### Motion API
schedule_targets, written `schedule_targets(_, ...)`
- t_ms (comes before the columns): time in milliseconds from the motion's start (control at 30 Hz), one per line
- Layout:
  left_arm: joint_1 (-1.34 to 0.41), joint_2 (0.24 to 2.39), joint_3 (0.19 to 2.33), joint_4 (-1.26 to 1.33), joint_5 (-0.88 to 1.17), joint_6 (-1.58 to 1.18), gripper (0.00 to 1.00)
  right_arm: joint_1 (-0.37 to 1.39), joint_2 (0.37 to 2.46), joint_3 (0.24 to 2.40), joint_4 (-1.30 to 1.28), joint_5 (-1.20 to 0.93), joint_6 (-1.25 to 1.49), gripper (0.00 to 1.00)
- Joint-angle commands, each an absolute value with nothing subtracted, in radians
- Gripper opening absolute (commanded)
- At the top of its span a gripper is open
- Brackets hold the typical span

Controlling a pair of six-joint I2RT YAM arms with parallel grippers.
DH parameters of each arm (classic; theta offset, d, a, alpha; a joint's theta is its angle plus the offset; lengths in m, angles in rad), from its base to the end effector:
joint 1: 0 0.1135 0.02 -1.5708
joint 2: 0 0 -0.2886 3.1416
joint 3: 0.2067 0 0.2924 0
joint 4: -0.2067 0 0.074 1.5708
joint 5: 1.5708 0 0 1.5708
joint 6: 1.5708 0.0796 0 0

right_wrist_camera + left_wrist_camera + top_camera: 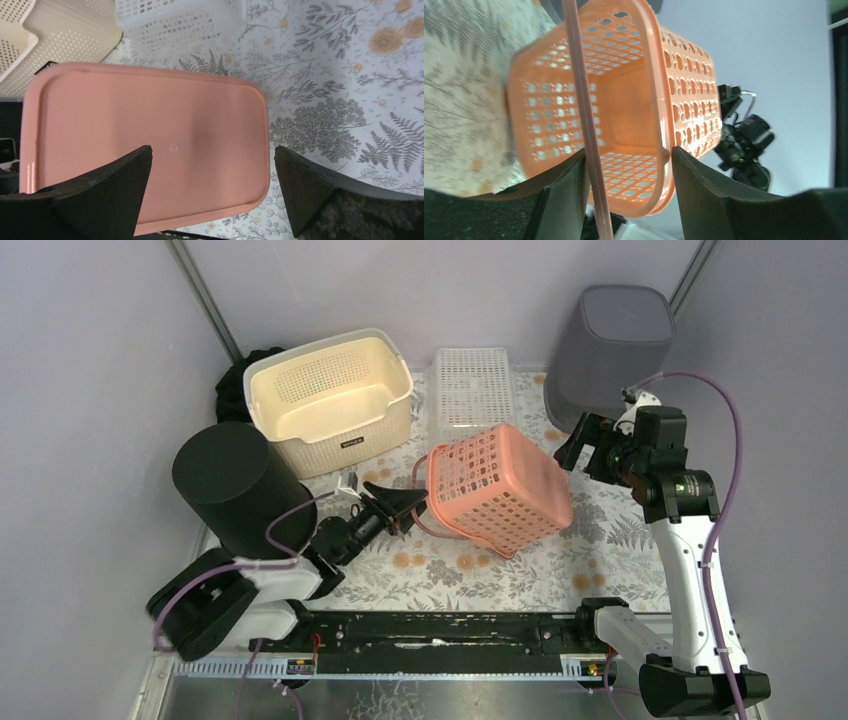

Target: Turn the large container upside down

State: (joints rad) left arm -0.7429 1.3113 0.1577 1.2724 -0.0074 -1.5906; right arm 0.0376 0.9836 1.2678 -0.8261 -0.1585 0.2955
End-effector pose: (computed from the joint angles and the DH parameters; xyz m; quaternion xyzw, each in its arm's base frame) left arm 0.1987 -0.1817 0.1733 -0.2756 0.6040 -0.6867 0.2963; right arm 0.2481 0.0219 0.4129 0.0730 0.8656 0.1493 0.4723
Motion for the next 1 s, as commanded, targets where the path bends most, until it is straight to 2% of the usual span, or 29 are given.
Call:
schedule_targets(0,-0.723,1.085,0.255,0.75,-0.026,-1.337,0.67,0.043,0.977,1.226,-0.726,-0.238,0.31,0.99)
schedule_targets(133,-0.72,0.97,0.399,0.346,-0.089,-1.178,0.72,0.042,0.98,1.189,-0.697,-0.261,0.323,0.99)
schedule_targets(267,-0.719,1.033,0.535,0.098,-0.07,-1.076,0.72,0.042,0.978,1.151,-0.668,-0.309,0.337,0.99)
schedule_targets(433,-0.723,1.191,0.569,0.079,-0.003,-1.031,0.7,0.043,0.973,1.125,-0.665,-0.314,0.334,0.99)
schedule_targets(667,-0.783,1.33,0.559,0.118,-0.056,-1.018,0.7,0.043,0.959,1.122,-0.692,-0.314,0.317,0.99)
schedule_targets(967,-0.891,1.533,0.765,0.142,-0.065,-1.002,0.69,0.043,0.894,1.154,-0.8,-0.312,0.282,1.0)
